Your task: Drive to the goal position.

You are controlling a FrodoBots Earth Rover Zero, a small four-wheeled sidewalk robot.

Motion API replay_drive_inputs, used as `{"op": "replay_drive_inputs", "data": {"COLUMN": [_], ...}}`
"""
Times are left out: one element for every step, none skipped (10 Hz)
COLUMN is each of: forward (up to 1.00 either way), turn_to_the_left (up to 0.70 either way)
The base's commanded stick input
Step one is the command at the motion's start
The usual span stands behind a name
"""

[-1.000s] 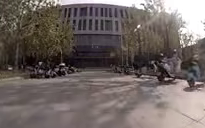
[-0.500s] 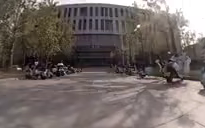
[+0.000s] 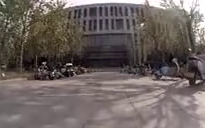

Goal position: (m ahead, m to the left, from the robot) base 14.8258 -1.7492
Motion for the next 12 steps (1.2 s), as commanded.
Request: {"op": "replay_drive_inputs", "data": {"forward": [1.00,1.00,1.00,1.00,1.00,1.00,1.00,1.00,1.00,1.00,1.00,1.00], "turn_to_the_left": [0.00,0.00,0.00,0.00,0.00,0.00,0.00,-0.32,-0.39,-0.39,-0.38,0.00]}}
